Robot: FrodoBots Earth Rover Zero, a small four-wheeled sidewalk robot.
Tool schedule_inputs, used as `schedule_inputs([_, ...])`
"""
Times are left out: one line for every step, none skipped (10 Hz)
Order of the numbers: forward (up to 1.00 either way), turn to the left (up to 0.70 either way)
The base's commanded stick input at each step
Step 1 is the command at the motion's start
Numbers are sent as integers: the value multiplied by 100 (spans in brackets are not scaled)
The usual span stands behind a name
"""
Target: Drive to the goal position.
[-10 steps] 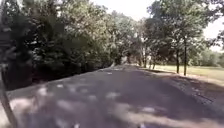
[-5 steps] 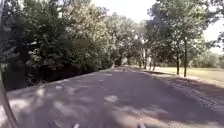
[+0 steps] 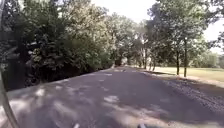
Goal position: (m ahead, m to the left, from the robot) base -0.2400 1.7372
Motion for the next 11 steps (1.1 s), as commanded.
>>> schedule_inputs([70, 0])
schedule_inputs([70, 0])
schedule_inputs([70, 0])
schedule_inputs([70, 0])
schedule_inputs([70, 0])
schedule_inputs([70, 0])
schedule_inputs([70, 0])
schedule_inputs([70, 0])
schedule_inputs([70, 0])
schedule_inputs([70, 0])
schedule_inputs([70, 0])
